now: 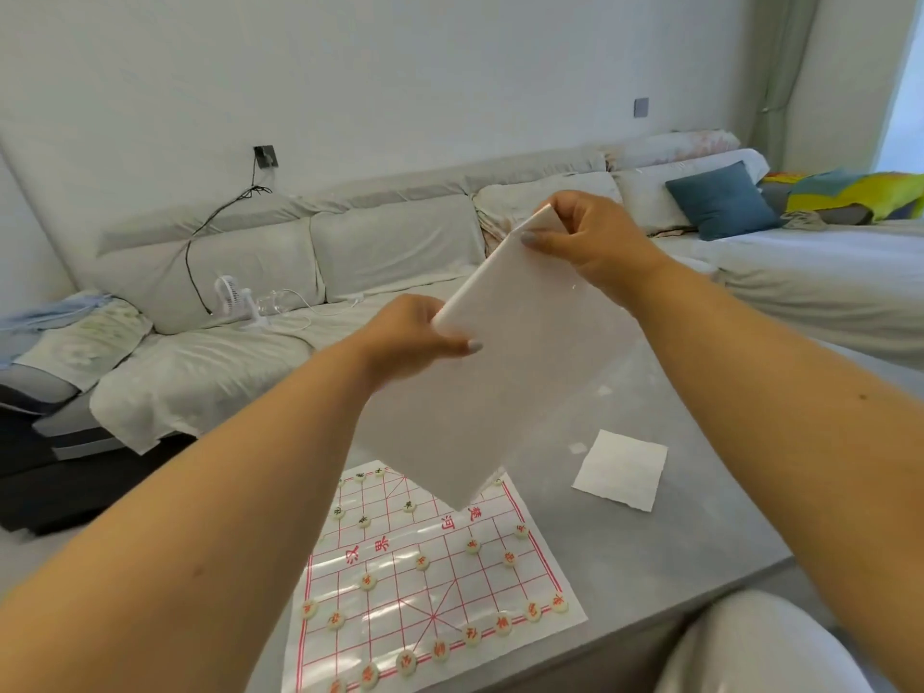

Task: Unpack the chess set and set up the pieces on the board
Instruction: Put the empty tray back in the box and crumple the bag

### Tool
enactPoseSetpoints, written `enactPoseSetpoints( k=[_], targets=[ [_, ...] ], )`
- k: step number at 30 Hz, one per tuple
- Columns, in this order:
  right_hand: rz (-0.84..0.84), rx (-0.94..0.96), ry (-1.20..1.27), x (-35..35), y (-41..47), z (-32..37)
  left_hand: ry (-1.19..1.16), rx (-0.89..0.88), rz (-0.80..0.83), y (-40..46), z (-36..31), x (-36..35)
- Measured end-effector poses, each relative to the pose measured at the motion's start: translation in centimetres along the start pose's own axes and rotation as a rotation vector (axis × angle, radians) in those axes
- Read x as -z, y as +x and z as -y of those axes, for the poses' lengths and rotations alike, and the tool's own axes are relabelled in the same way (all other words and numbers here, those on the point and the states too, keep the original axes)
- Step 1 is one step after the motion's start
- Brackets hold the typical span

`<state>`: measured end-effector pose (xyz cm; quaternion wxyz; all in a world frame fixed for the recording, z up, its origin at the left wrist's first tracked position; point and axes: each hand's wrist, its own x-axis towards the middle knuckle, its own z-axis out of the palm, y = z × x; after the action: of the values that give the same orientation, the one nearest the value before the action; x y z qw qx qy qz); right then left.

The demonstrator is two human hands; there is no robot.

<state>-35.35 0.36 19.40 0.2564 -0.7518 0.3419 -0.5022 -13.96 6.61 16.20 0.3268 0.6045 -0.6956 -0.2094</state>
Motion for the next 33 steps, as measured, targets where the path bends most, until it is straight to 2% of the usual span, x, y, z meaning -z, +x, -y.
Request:
enactPoseSetpoints(
  k=[2, 4, 6, 7, 8, 10, 12, 14, 15, 19, 21, 24, 27, 33],
  targets=[
    [-0.050, 0.017, 0.008, -0.5, 0.2, 0.3, -0.097, 0.015, -0.051, -0.5, 0.3, 0.0],
    [-0.245, -0.009, -0.034, 0.1, 0.3, -0.8, -0.272, 0.054, -0.099, -1.0, 0.9, 0.4],
    [-0.486, -0.139, 0.060, 1.0, -0.2, -2.8, -0.451, 0.117, -0.146, -1.7, 1.6, 1.1],
    [-0.548, -0.251, 0.165, 1.1, -0.9, -3.7, -0.529, 0.143, -0.162, -2.0, 1.8, 1.4],
    [-0.529, -0.385, 0.314, 0.7, -1.6, -4.5, -0.601, 0.165, -0.171, -2.3, 2.1, 1.6],
    [-0.234, -0.609, 0.620, -1.3, -3.5, -5.5, -0.710, 0.197, -0.176, -2.7, 2.5, 1.8],
    [0.107, -0.653, 0.782, -3.9, -5.4, -5.5, -0.779, 0.231, -0.170, -3.1, 2.8, 1.6],
    [0.253, -0.642, 0.873, -6.0, -6.9, -4.8, -0.831, 0.268, -0.160, -3.4, 3.4, 1.5],
    [0.241, -0.643, 0.886, -6.7, -7.1, -4.6, -0.841, 0.285, -0.166, -3.5, 3.8, 1.5],
    [-0.004, -0.571, 0.774, -8.0, -7.0, -4.9, -0.825, 0.343, -0.211, -4.3, 4.9, 1.5],
    [-0.049, -0.515, 0.692, -8.1, -7.0, -5.2, -0.845, 0.329, -0.251, -4.4, 5.3, 1.4],
    [-0.033, -0.423, 0.562, -8.0, -7.3, -4.9, -0.853, 0.290, -0.322, -4.6, 5.7, 1.3],
    [0.008, -0.403, 0.579, -8.0, -7.1, -5.0, -0.744, 0.264, -0.395, -5.0, 6.1, 1.4],
    [0.131, -0.451, 0.409, -7.4, -6.9, -4.9, -0.529, 0.256, -0.291, -5.5, 6.7, 2.3]
  ],
)
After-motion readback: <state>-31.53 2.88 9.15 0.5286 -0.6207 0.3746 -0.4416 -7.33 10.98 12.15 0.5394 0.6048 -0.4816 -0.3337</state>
